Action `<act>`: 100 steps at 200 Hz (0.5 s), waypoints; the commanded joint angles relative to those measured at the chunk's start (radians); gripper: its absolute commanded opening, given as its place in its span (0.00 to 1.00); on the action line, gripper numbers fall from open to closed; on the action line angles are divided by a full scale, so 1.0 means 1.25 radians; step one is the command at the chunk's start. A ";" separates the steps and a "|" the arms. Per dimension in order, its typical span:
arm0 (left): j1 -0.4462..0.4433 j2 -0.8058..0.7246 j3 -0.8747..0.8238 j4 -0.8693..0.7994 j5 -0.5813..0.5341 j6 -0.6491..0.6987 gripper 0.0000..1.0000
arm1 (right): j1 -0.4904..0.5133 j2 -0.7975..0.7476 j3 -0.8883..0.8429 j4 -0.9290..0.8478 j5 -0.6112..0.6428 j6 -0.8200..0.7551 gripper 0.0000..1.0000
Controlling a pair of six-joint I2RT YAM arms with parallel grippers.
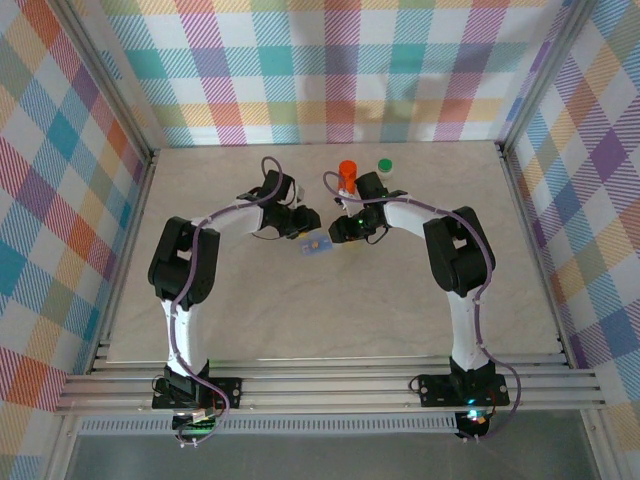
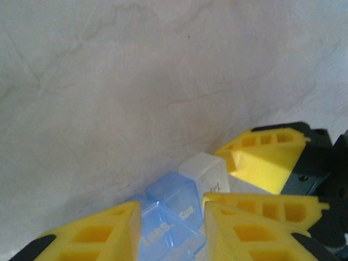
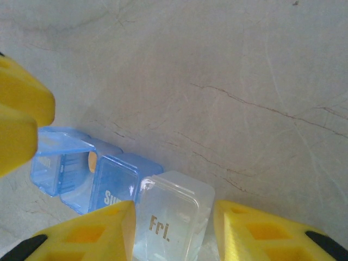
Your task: Sort the pills into containers
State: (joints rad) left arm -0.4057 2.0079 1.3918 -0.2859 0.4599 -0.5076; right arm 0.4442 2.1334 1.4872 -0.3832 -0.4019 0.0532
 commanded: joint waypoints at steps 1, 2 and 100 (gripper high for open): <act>-0.017 -0.051 -0.024 -0.007 0.014 0.001 0.36 | -0.006 0.028 -0.008 -0.009 0.022 0.009 0.42; -0.017 -0.051 -0.024 -0.008 0.013 0.001 0.36 | -0.007 0.028 -0.008 -0.008 0.023 0.009 0.42; -0.077 -0.041 0.002 -0.151 -0.166 0.107 0.33 | -0.007 0.024 -0.024 0.006 0.018 0.019 0.42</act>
State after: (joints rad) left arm -0.4736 1.9789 1.3705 -0.3706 0.3607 -0.4458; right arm 0.4442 2.1334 1.4849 -0.3782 -0.4023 0.0673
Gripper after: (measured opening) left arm 0.338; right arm 0.420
